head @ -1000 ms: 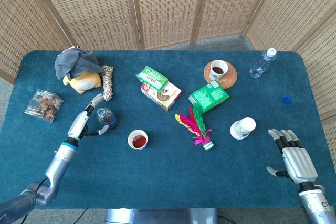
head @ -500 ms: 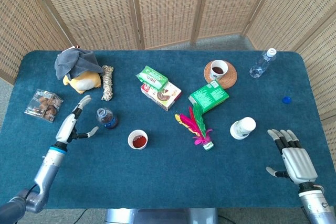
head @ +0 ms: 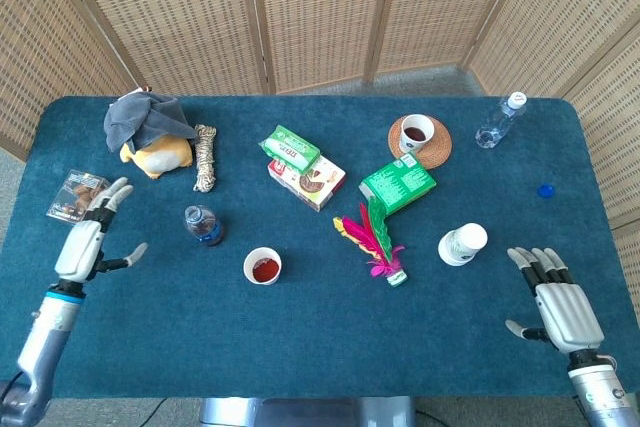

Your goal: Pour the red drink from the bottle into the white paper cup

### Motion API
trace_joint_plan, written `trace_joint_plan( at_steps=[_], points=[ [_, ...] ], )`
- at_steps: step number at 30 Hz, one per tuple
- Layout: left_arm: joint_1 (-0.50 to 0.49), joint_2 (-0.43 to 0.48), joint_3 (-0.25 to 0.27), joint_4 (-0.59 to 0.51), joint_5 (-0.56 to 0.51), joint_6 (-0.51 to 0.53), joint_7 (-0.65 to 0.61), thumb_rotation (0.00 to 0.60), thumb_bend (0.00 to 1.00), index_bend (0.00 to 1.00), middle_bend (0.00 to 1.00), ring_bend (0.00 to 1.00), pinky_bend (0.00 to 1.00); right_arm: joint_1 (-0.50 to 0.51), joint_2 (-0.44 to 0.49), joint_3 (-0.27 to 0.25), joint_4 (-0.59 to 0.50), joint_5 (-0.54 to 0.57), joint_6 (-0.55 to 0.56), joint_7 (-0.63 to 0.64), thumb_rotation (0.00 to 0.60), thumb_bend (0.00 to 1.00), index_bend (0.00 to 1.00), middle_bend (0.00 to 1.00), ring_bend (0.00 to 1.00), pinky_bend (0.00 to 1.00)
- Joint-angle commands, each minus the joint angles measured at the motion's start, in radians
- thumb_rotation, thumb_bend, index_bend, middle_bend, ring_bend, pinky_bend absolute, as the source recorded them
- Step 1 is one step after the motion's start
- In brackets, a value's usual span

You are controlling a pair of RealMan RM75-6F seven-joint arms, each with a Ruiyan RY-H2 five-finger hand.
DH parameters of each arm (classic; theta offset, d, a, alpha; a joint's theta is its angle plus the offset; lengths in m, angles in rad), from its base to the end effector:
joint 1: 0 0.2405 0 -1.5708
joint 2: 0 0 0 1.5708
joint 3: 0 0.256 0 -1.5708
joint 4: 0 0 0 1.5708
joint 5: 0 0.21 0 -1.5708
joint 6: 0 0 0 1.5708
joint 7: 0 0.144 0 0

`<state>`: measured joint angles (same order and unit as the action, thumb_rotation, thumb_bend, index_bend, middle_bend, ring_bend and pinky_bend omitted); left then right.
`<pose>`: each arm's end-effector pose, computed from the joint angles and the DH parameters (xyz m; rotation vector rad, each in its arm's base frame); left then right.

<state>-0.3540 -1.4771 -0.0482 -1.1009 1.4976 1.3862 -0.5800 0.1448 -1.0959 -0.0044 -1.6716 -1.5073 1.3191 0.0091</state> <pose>-0.3128 0.2765 0.0771 -1.4016 -1.1728 -1.3303 -0.3027 -0.1837 0.1314 1.5377 -1.0595 0.8415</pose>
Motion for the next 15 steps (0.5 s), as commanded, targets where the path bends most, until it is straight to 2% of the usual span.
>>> trace_joint_plan(
  at_steps=[1, 8, 15],
  points=[
    [0.079, 0.141, 0.005, -0.149, -0.052, 0.047, 0.258, 0.6, 0.35, 0.0, 0.0, 0.0, 0.0, 0.0, 0.0, -0.002, -0.002, -0.002, -0.001, -0.005, 0.6, 0.0, 0.0, 0.0, 0.0, 0.0],
    [0.164, 0.255, 0.035, -0.268, -0.108, 0.066, 0.452, 0.6, 0.35, 0.0, 0.0, 0.0, 0.0, -0.001, 0.004, -0.002, -0.025, 0.002, 0.003, -0.043, 0.6, 0.0, 0.0, 0.0, 0.0, 0.0],
    [0.215, 0.312, 0.042, -0.333, -0.087, 0.122, 0.477, 0.6, 0.35, 0.0, 0.0, 0.0, 0.0, -0.01, 0.001, 0.014, -0.039, 0.023, 0.029, -0.112, 0.6, 0.0, 0.0, 0.0, 0.0, 0.0]
  ],
)
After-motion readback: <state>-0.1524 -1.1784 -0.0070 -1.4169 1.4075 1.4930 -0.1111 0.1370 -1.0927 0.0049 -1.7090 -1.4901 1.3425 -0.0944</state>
